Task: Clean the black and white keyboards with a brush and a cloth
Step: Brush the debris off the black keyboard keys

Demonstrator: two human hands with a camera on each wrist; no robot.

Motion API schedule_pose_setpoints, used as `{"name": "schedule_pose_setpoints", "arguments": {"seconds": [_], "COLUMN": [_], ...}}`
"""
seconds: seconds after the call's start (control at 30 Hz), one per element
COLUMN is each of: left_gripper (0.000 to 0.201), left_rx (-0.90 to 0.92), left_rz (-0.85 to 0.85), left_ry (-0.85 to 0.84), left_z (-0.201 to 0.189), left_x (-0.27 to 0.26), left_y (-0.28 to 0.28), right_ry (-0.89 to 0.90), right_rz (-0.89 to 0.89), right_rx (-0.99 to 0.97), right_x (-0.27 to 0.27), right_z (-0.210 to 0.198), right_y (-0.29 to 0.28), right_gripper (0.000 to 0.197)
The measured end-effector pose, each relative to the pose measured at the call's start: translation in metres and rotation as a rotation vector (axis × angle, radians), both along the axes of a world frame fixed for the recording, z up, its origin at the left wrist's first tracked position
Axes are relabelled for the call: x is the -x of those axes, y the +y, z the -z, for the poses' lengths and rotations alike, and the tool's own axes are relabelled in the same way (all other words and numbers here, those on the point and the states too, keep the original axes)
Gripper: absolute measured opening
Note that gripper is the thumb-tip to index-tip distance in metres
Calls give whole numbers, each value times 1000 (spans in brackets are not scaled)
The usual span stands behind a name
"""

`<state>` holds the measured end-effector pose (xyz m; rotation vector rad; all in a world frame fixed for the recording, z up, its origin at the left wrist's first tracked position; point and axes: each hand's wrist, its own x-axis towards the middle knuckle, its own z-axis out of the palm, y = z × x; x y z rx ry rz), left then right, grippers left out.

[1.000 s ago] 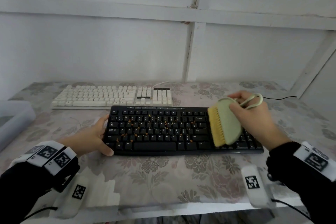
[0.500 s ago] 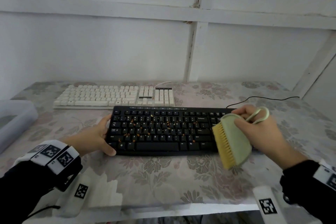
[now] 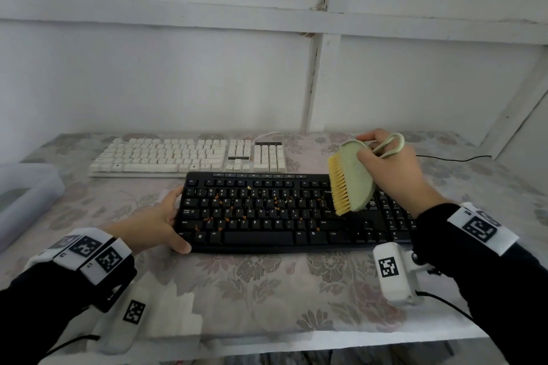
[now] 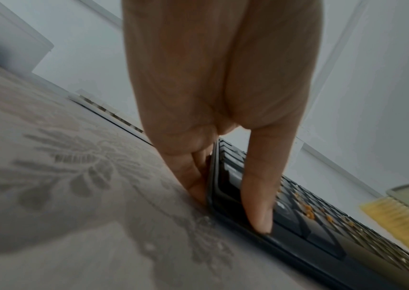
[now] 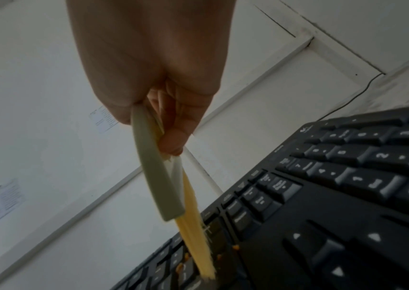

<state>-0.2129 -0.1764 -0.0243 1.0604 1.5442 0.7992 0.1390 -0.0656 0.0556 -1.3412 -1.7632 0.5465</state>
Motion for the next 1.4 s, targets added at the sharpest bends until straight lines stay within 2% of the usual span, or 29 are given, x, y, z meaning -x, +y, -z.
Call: {"name": "schedule_pose_setpoints", "arguments": {"seconds": [0.27, 0.33, 0.43, 0.67, 0.77, 0.9, 1.03, 1.27, 1.4], "left_gripper": [128, 123, 129, 131, 131, 124, 132, 133, 132], "left_rx": [6, 11, 7, -3, -3, 2, -1, -4, 2], "left_rz": [11, 2, 1, -2, 0, -4, 1, 2, 13], "left_ry": [34, 35, 43, 33, 32, 31, 36, 42, 45], "left_z": [-3, -3, -1, -1, -2, -2, -2, -5, -6], "left_x": [-3, -2, 0, 0, -2, -2, -2, -4, -4], "left_y": [-1, -1, 0, -1, -2, -1, -2, -3, -3], "right_ry": [-53, -78, -115, 91, 45, 47, -37, 94, 41], "right_rz": [12, -15, -81, 17, 14, -45, -117, 43, 26], "right_rx": [32, 53, 109, -1, 15, 65, 147, -14, 3], "right_x": [8, 5, -1, 1, 4, -1, -7, -4, 7], "right_z": [6, 14, 21, -3, 2, 19, 30, -4, -3], "right_y": [-10, -23, -42, -13, -7, -28, -54, -17, -9], "right_gripper": [11, 7, 5, 9, 9, 4, 4, 6, 8]}}
